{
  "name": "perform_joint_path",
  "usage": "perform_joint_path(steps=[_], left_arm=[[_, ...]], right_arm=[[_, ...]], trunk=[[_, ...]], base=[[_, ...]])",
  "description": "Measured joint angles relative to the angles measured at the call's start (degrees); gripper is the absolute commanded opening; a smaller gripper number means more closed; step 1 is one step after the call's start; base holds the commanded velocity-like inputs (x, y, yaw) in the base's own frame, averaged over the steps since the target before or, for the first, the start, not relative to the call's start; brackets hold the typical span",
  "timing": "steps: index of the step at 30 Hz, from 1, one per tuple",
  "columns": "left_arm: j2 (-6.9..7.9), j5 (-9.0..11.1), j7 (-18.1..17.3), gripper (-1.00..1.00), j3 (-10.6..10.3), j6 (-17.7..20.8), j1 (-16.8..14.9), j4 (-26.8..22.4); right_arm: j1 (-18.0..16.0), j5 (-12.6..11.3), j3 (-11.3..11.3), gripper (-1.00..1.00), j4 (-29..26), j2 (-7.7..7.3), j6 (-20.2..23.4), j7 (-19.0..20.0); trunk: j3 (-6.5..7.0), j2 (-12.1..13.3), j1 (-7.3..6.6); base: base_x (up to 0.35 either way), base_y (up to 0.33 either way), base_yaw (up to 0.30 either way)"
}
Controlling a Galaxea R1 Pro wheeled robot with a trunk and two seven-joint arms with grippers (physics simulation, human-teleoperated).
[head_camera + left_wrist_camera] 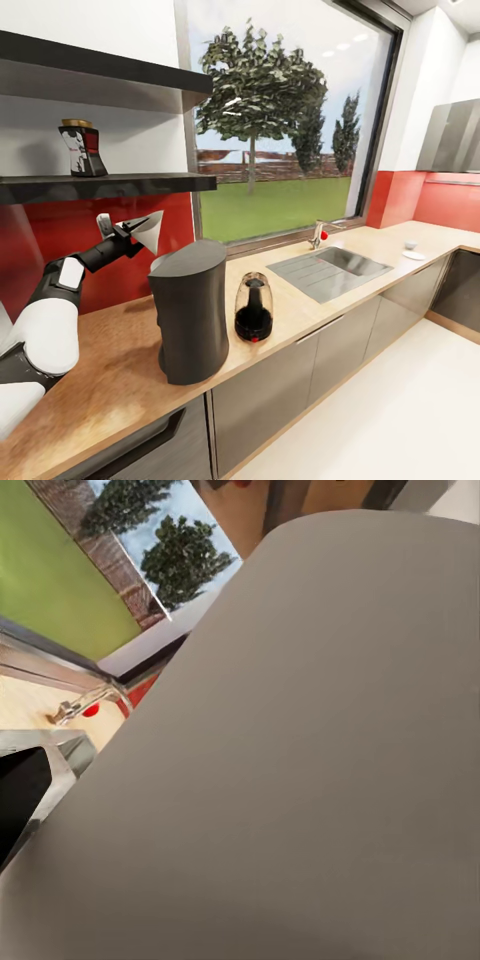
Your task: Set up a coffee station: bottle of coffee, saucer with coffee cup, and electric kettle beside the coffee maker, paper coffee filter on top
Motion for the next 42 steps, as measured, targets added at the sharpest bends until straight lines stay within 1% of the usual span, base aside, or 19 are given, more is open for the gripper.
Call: perform_joint_path(steps=[11,17,23,30,42], left_arm=[[-0.08,0.0,0.0,-1.0,-0.1,0.3,0.1,0.1],[-0.01,0.0,0.0,-1.0,0.0,0.3,0.0,0.0],[0.01,0.1,0.0,-1.0,0.0,0.3,0.0,0.0],[0.0,0.1,0.0,-1.0,0.0,0.3,0.0,0.0],[0.01,0.1,0.0,-1.0,0.0,0.3,0.0,0.0]], right_arm=[[0.0,0.0,0.0,1.0,0.0,0.0,0.0,0.0],[0.0,0.0,0.0,1.0,0.0,-0.01,0.0,0.0],[0.0,0.0,0.0,1.0,0.0,0.0,0.0,0.0],[0.0,0.0,0.0,1.0,0.0,0.0,0.0,0.0],[0.0,0.0,0.0,1.0,0.1,0.0,0.0,0.0]], trunk=[[0.0,0.0,-0.02],[0.07,0.0,-0.02],[0.09,0.0,-0.02],[0.13,0.0,-0.02],[0.13,0.0,0.0]], base=[[-0.039,0.044,-0.004],[0.0,0.001,-0.179],[0.0,0.0,-0.035],[0.0,0.0,-0.137],[-0.022,0.005,-0.008]])
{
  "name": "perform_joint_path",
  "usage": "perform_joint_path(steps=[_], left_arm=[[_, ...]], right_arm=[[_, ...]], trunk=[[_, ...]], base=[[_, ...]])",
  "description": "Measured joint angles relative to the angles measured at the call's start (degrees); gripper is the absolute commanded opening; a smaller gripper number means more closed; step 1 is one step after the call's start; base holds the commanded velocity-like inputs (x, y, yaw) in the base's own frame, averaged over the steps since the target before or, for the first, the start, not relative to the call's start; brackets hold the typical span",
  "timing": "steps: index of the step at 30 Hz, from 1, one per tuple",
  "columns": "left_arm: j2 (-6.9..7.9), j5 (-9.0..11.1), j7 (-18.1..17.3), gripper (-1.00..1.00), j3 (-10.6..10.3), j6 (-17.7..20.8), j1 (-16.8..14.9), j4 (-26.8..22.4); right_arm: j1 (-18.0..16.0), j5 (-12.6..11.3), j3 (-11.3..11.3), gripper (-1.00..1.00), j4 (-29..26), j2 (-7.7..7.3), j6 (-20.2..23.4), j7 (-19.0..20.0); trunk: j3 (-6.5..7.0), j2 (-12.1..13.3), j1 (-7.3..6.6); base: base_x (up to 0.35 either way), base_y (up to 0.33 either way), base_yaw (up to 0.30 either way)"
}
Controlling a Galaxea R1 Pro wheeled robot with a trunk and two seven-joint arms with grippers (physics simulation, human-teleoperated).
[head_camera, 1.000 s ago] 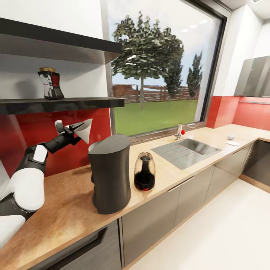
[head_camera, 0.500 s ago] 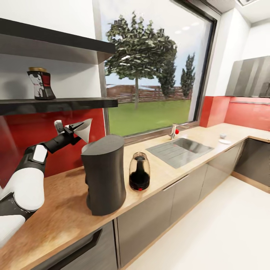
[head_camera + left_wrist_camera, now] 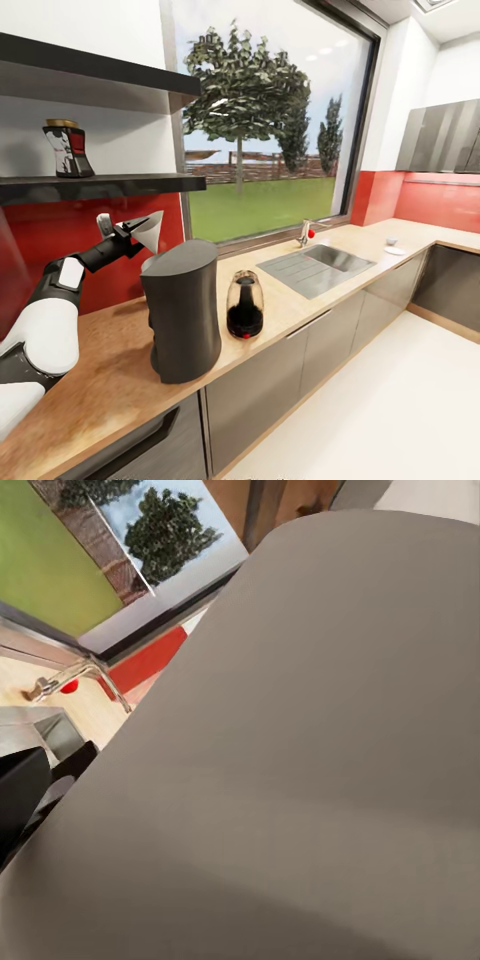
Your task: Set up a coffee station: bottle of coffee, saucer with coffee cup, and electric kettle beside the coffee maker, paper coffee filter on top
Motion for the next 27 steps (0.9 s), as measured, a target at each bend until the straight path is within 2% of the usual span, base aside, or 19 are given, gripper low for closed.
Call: perform_joint_path(steps=[4,12,22,27], left_arm=[[0.0,0.0,0.0,-1.0,0.0,0.0,0.0,0.0],[0.03,0.0,-0.1,-1.0,0.0,0.0,-0.1,-0.1],[0.53,-0.3,0.1,-1.0,0.0,-0.1,-1.9,0.0],[0.61,-0.2,1.9,-1.0,-0.1,-0.1,-2.6,0.0]], right_arm=[[0.0,0.0,0.0,1.0,0.0,0.0,0.0,0.0],[0.0,0.0,0.0,1.0,0.0,0.0,0.0,0.0],[0.0,0.0,0.0,1.0,0.0,0.0,0.0,0.0],[0.0,0.0,0.0,1.0,0.0,0.0,0.0,0.0]], trunk=[[0.0,0.0,0.0],[0.0,0.0,-0.01],[0.0,0.0,-0.01],[0.0,0.0,-0.01]], base=[[-0.163,0.046,0.0],[-0.02,0.005,0.0],[0.0,0.0,0.0],[0.0,0.0,0.0]])
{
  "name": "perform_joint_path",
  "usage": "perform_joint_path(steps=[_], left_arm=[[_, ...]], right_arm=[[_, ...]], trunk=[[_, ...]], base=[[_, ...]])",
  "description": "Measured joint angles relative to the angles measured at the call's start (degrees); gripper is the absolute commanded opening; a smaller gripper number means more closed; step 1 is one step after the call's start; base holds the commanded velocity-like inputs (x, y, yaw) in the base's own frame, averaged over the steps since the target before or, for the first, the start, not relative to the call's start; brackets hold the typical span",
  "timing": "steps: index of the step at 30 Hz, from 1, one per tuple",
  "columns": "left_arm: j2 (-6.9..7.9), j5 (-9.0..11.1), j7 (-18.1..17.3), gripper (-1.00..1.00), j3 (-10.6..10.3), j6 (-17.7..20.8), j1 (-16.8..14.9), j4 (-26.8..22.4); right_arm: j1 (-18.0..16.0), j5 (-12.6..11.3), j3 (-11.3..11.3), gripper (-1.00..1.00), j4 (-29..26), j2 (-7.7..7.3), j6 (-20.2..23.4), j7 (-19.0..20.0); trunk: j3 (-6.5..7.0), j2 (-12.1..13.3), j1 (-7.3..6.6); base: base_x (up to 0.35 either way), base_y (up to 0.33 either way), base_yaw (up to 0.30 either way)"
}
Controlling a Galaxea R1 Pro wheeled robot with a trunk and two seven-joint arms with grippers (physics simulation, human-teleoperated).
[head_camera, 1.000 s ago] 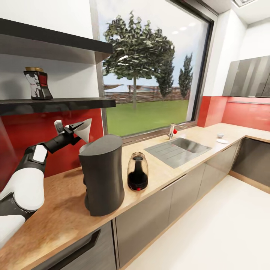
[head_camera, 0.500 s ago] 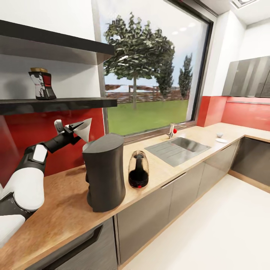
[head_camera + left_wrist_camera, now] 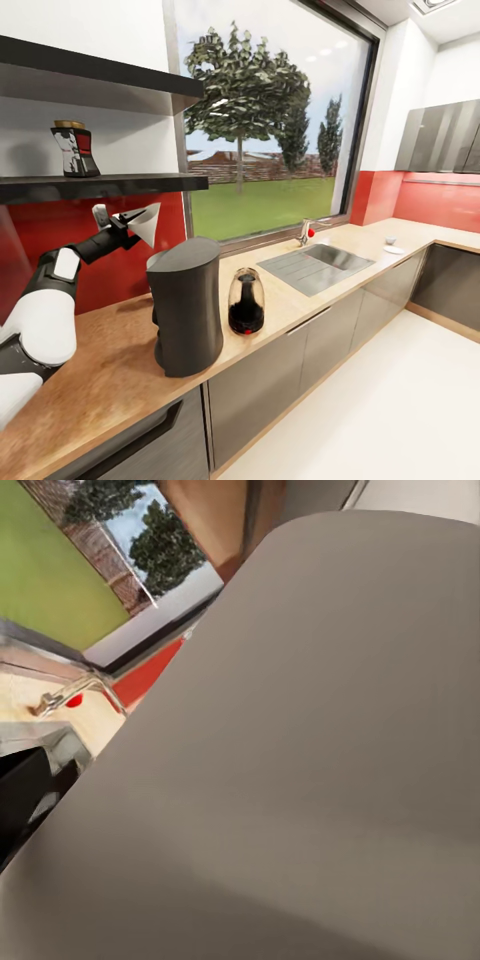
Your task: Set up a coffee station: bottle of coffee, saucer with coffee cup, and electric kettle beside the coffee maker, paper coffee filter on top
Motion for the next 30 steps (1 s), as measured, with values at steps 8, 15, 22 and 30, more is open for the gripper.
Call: perform_joint_path(steps=[8,15,22,30], left_arm=[[0.69,0.1,1.1,-1.0,0.0,0.5,-1.1,0.1],[1.23,0.3,1.4,-1.0,0.0,5.4,-1.6,0.1],[2.03,0.3,1.5,-1.0,0.3,5.7,-1.5,0.6],[1.95,0.3,1.4,-1.0,0.3,5.7,-1.5,0.6]], right_arm=[[0.0,0.0,0.0,1.0,0.0,0.0,0.0,0.0],[0.0,0.0,0.0,1.0,-0.1,0.0,-0.1,0.0],[0.0,0.0,0.0,1.0,-0.1,-0.08,0.0,0.0],[0.0,0.0,0.0,1.0,-0.1,-0.09,0.0,0.0]], trunk=[[0.01,0.0,0.0],[0.0,0.0,0.0],[0.0,0.0,0.0],[0.0,0.0,0.0]], base=[[0.0,0.0,0.0],[0.0,0.0,0.0],[-0.006,0.0,0.0],[-0.123,0.0,0.0]])
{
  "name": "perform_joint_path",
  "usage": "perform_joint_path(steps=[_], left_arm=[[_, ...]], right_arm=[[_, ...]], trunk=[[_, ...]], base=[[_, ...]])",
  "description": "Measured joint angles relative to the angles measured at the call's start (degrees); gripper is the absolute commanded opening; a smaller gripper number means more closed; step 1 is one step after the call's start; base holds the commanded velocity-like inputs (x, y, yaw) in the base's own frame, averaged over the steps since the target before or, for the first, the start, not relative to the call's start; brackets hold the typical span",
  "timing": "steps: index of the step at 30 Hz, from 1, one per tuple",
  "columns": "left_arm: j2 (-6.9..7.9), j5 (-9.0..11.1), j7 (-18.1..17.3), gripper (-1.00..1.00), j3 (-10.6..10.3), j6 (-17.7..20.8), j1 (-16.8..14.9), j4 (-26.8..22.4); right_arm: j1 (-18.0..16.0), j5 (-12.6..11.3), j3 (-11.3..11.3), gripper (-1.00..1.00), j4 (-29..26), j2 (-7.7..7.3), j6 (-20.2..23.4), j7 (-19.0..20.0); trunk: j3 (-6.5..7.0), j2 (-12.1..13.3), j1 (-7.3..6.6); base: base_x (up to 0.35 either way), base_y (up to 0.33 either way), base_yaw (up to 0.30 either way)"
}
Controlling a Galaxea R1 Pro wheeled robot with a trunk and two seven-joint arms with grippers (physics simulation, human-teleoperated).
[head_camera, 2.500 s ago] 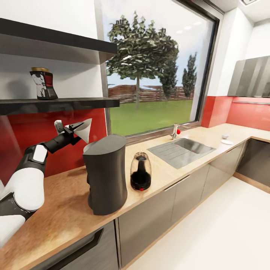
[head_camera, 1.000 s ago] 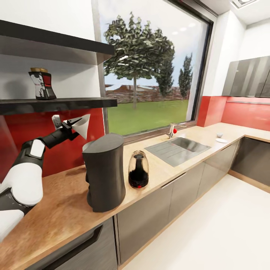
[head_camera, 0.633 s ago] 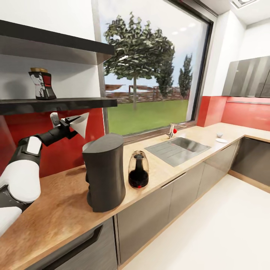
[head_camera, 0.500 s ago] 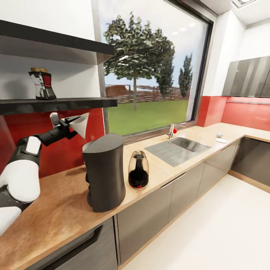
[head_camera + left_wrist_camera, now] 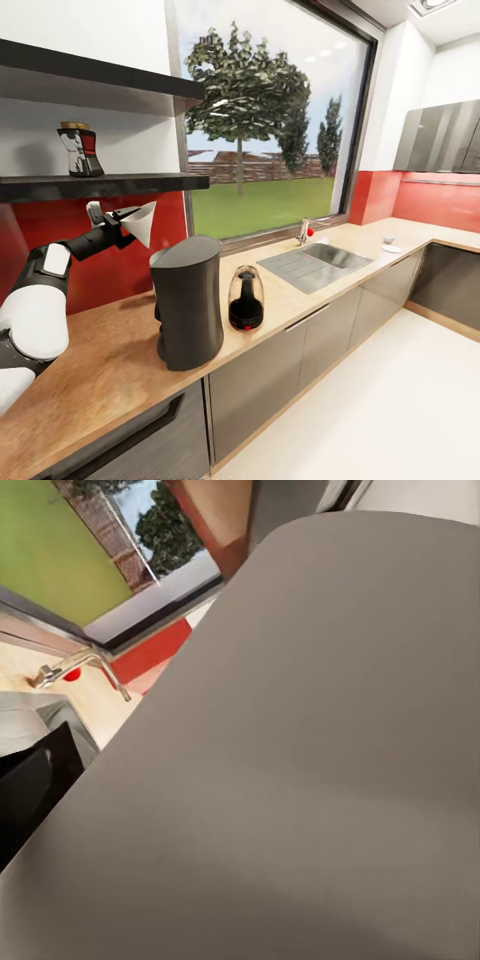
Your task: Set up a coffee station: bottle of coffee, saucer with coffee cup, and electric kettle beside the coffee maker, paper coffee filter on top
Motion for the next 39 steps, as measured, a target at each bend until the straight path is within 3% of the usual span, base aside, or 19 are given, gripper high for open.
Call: perform_joint_path(steps=[20,39], left_arm=[[-0.19,0.0,0.0,-1.0,-0.1,0.0,0.1,0.0],[-0.36,0.0,0.1,-1.0,-0.1,0.0,0.3,0.0]], right_arm=[[0.0,0.0,-0.1,1.0,0.0,0.0,0.0,0.0],[0.0,0.0,-0.1,1.0,0.0,0.0,0.0,0.0]], trunk=[[0.31,0.0,0.0],[0.33,0.0,0.0]], base=[[-0.001,0.0,-0.109],[-0.054,0.0,-0.007]])
